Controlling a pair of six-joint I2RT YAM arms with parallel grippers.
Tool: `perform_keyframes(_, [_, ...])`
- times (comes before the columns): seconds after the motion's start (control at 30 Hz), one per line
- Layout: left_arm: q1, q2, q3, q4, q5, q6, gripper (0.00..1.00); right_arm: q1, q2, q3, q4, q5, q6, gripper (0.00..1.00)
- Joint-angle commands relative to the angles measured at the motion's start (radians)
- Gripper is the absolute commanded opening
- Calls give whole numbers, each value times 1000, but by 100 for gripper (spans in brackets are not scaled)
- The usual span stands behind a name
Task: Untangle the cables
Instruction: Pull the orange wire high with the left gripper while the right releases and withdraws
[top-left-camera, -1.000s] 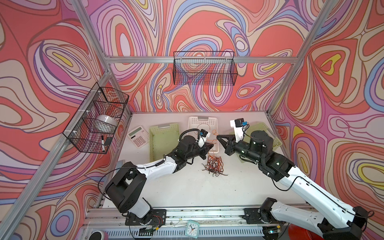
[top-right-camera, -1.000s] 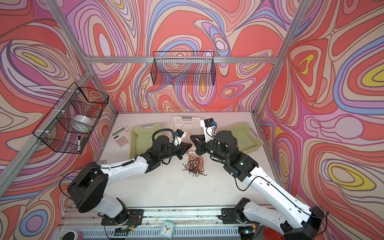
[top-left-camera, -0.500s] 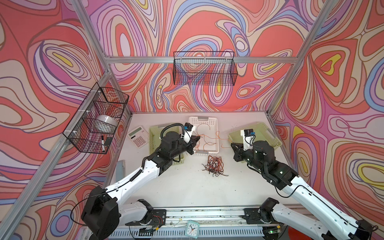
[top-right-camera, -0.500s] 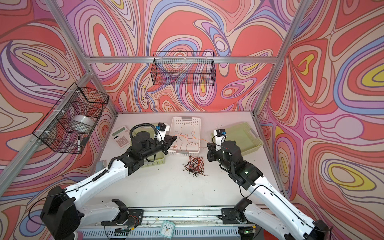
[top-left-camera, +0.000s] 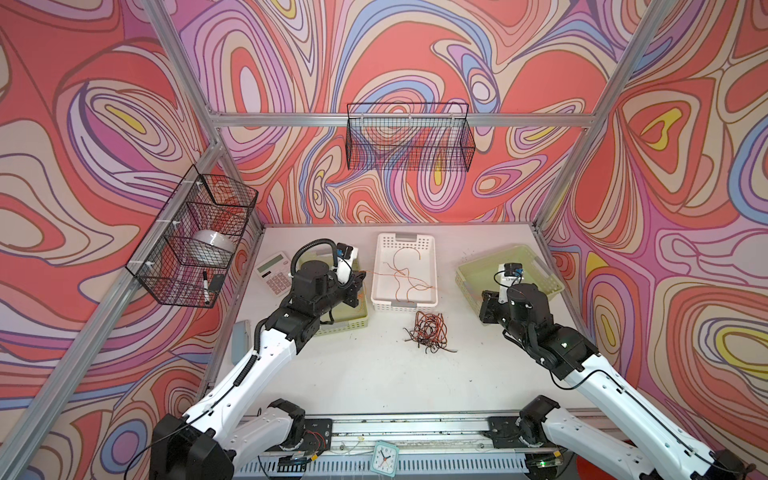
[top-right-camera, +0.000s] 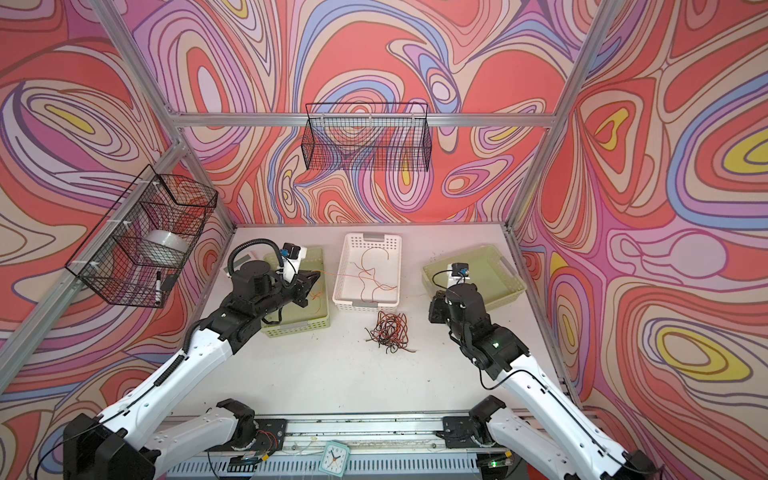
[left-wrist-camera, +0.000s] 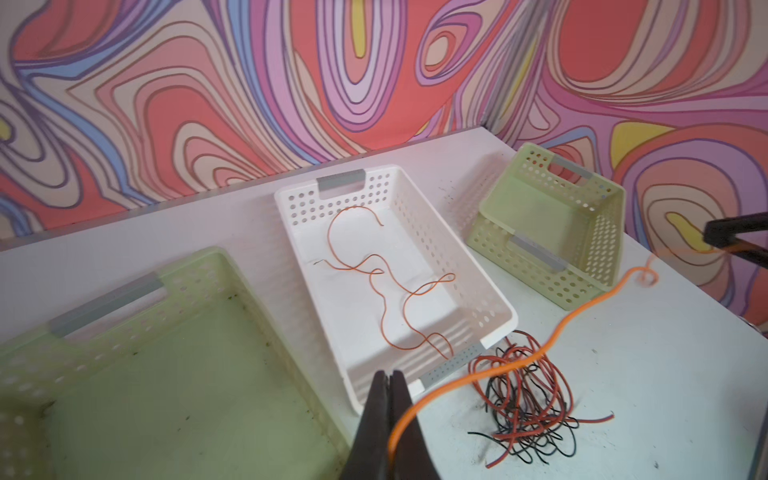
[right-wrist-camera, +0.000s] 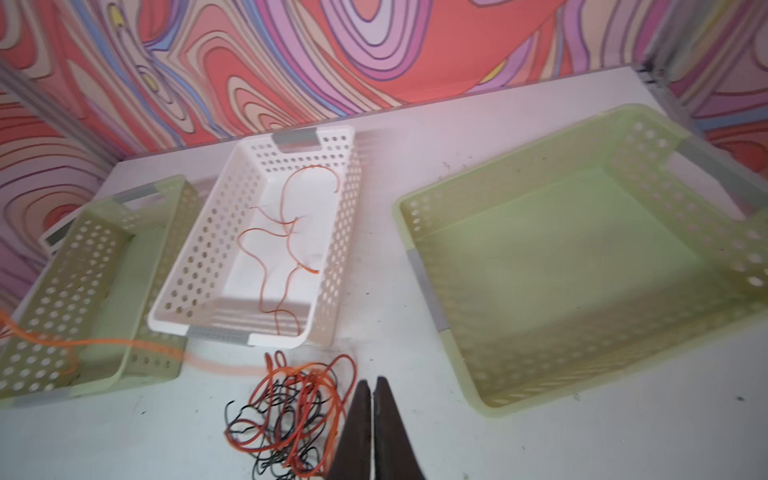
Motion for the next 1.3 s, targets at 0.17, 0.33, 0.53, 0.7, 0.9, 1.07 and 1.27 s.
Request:
perform_keyframes(0.17, [26,13,44,-11,195,-83,0,-63,72,18,-9,-121,-94,0])
perform_keyframes(0.33, [-61,34,105,-24,206,-95,0,-61,106,30,143,-433,-182,8])
perform_keyframes(0.53, [-155,82,215,-20,146,-139,0,-10,137,-50,398,-657,-134,28])
perform_keyframes(0.7, [-211,119,312,-33,104,-156,0,148,162,-89,548,-620,-156,37])
perform_keyframes(0.9, [-262,153,389,-50,59,-158,0,251,257,-94,701,-600,-124,39])
perform_keyframes(1.07, [-300,167,427,-49,41,-147,0,254,287,-135,819,-571,-63,40])
perform_keyframes(1.27, [-327,167,433,-54,23,-129,0,253,338,-115,897,-596,-29,40])
